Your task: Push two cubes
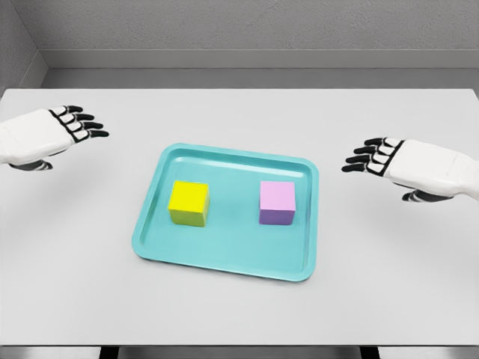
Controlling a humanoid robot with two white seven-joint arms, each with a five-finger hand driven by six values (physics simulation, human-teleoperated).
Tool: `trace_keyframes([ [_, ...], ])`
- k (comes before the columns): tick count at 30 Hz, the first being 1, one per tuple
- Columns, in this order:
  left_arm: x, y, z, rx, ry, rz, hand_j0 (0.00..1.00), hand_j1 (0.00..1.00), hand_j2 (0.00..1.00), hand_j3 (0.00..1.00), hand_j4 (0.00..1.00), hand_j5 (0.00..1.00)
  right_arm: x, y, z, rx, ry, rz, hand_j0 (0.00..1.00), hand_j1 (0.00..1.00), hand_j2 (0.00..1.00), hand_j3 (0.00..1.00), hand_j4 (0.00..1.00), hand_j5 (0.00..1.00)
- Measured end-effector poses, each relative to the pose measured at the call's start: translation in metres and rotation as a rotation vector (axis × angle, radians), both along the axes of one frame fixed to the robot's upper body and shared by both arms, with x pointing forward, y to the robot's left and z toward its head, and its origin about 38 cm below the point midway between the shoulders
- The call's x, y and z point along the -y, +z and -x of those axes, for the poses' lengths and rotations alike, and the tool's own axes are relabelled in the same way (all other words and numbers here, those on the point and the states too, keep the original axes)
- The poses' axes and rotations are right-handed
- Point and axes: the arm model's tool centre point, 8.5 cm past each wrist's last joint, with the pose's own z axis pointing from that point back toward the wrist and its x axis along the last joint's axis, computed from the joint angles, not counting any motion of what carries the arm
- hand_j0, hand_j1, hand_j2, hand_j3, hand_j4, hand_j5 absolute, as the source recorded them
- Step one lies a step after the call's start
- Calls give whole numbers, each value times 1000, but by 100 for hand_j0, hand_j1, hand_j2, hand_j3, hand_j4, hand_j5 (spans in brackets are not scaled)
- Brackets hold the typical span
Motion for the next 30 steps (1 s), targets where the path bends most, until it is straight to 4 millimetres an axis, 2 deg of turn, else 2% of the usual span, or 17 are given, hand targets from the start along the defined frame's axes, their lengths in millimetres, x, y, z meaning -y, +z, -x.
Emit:
trace_keyframes([
  [1,0,-1,0,-3,-1,-3,86,86,86,86,86,86,0,0,0,0,0,3,100,100,100,100,100,100],
  [2,1,-1,0,-4,-2,-5,86,86,86,86,86,86,1,1,0,0,-1,4,100,100,100,100,100,100],
  [3,0,-2,0,-8,-2,-10,76,76,76,76,76,76,1,1,0,0,-1,4,100,100,100,100,100,100],
  [7,0,-7,2,-29,-1,-29,76,76,76,76,76,76,5,7,1,-1,-8,-12,100,100,100,100,100,100],
  [8,1,-9,2,-37,-1,-34,76,76,76,76,76,76,7,13,0,6,-9,-18,100,100,100,100,100,100],
  [9,1,-10,2,-42,-1,-37,76,76,76,76,76,76,7,31,-6,46,-7,-10,99,99,99,99,99,99],
  [11,3,-15,3,-57,-7,-44,77,77,77,77,77,77,9,39,-9,34,-9,50,74,74,74,74,74,74],
  [12,4,-16,4,-62,-10,-45,77,77,77,77,77,77,8,39,-10,20,-9,83,72,72,72,72,72,72],
  [14,6,-18,4,-69,-13,-43,77,77,77,77,77,77,-1,24,-12,-5,3,118,58,58,58,58,58,58],
  [19,11,-19,7,-82,-29,-14,78,78,78,78,78,78,-39,-5,-21,5,43,117,59,59,59,59,59,59],
  [21,17,-20,9,-88,-48,-8,79,79,79,79,79,79,-49,-11,-24,10,46,103,59,59,59,59,59,59],
  [26,27,-32,23,-129,-89,-6,80,80,80,80,80,80,-58,-22,-28,-2,44,81,59,59,59,59,59,59],
  [30,29,-34,28,-140,-102,-3,80,80,80,80,80,80,-64,-42,-32,-50,28,37,59,59,59,59,59,59],
])
